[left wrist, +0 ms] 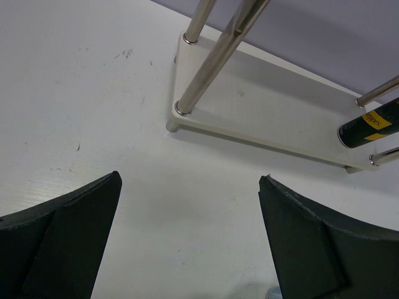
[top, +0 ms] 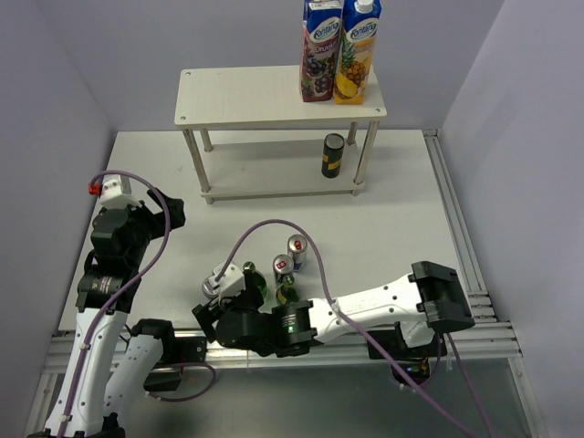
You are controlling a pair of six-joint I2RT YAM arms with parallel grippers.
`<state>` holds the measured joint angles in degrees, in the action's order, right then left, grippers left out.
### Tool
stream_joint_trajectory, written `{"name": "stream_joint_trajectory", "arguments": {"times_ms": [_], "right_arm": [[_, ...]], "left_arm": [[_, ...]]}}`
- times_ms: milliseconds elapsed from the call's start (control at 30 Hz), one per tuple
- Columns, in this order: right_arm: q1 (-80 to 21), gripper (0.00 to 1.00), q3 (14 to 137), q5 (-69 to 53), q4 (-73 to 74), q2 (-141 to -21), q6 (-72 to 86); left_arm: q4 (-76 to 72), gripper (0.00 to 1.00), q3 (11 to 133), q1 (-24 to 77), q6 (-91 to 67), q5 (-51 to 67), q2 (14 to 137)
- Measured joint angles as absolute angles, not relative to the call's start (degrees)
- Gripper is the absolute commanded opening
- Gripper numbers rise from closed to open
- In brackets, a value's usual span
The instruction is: Place and organize the beverage onto the shelf
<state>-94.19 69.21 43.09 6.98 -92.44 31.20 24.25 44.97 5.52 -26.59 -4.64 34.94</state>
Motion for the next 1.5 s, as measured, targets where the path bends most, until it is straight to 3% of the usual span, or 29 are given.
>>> {"name": "stream_joint_trajectory", "arguments": {"times_ms": [733, 867, 900, 967, 1000, 1100, 1133, 1200, 1267, 1500], "right_arm": [[-91.22, 1.00, 71.33, 49.56, 2.92, -108.33, 34.30], [-90.15, 0.96, 71.35, 51.64, 0.27, -110.67, 33.04], [-89.84, 0.94, 71.35, 52.10, -0.49, -111.04, 32.75], [-89.27, 0.78, 71.35, 53.17, -2.39, -111.50, 32.01], [-88.97, 0.61, 71.35, 53.84, -3.38, -111.68, 31.53], [-88.16, 0.41, 71.20, 55.09, -5.45, -112.01, 30.28], [-87.88, 0.25, 71.20, 55.37, -5.98, -112.25, 29.67], [-87.48, 0.05, 71.24, 55.86, -6.44, -112.44, 29.21], [-87.37, 0.00, 71.24, 55.90, -6.33, -112.42, 28.67], [-87.53, 0.00, 70.94, 54.30, -1.85, -106.91, 26.44]], "left_arm": [[24.25, 0.99, 44.97, 5.43, -26.59, -4.58, 34.20], [24.25, 0.99, 44.97, 5.43, -26.59, -4.49, 34.20], [24.25, 0.99, 44.97, 5.43, -26.59, -4.43, 34.20], [24.25, 0.99, 44.97, 5.43, -26.59, -4.36, 34.20], [24.25, 0.99, 44.97, 5.43, -26.59, -4.36, 34.20], [24.25, 0.99, 44.97, 5.43, -26.61, -4.36, 34.20], [24.25, 0.99, 44.97, 5.43, -26.59, -4.36, 34.20], [24.25, 0.99, 44.97, 5.43, -26.59, -4.34, 34.20], [24.25, 0.99, 44.97, 5.43, -26.59, -4.34, 34.22], [24.25, 0.99, 44.97, 5.30, -26.59, -4.34, 34.26]]}}
